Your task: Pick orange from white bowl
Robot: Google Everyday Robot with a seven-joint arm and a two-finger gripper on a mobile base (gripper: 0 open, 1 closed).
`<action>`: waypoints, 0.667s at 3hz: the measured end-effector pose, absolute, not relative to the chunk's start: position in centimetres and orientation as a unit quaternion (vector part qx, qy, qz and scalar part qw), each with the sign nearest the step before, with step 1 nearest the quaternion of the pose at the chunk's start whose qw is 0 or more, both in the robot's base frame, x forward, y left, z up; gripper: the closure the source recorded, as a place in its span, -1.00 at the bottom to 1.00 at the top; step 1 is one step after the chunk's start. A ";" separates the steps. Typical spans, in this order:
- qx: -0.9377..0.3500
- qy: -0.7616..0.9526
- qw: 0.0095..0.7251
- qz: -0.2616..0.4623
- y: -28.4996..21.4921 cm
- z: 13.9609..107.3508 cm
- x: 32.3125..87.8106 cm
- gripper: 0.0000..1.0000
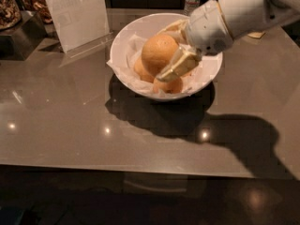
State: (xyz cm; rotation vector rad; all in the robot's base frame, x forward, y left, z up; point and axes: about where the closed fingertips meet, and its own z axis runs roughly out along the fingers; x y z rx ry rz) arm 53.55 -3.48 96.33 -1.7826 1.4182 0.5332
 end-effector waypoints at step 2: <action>-0.668 0.527 0.468 0.239 -4.2 95.7 46.5 1.00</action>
Offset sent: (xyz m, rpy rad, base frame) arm -0.0403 0.0142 0.0122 0.1201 -0.0751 0.0211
